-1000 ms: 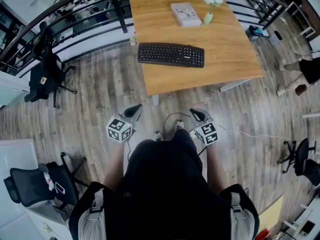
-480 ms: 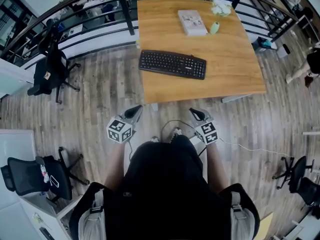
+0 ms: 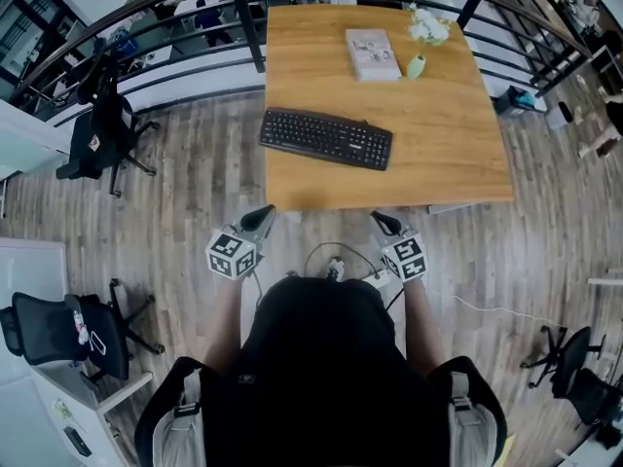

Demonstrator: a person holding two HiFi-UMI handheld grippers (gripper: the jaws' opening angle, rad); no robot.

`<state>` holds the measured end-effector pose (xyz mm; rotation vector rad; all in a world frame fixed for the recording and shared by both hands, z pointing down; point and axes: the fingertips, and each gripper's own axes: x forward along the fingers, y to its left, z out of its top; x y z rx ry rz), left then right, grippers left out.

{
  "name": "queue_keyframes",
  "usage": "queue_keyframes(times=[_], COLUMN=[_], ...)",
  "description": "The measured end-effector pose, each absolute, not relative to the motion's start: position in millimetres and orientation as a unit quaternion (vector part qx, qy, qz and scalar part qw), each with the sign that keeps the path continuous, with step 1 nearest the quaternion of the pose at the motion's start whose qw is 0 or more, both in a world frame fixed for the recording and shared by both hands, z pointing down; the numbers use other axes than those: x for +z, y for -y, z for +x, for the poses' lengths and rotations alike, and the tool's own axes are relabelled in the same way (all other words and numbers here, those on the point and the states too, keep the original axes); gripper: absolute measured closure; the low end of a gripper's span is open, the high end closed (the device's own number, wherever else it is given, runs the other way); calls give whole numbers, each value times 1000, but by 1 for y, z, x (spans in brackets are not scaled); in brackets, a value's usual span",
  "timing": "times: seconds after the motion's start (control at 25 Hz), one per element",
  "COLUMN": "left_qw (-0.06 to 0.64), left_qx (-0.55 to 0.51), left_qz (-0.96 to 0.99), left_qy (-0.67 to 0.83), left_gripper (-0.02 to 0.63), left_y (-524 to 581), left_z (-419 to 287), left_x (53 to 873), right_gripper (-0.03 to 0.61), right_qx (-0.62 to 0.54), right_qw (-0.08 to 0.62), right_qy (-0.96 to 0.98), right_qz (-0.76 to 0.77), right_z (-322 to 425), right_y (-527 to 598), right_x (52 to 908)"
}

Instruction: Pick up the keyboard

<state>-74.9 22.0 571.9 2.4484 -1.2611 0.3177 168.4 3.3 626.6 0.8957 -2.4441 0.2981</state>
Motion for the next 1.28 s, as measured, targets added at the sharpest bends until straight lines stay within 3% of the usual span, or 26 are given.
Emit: queue_keyframes(times=[0.72,1.28], left_qw=[200,193], left_qx=[126,125], left_qz=[858,875], left_qy=[456,427], left_gripper=[602,601], left_y=[17,97], left_z=[-62,-130], left_x=[586,593], right_gripper=[557,558], right_qx=[134,127], right_qw=[257,278], right_qy=[893,873], right_qz=[345,380], right_z=[199,133], right_y=[34,83], right_x=[638,634])
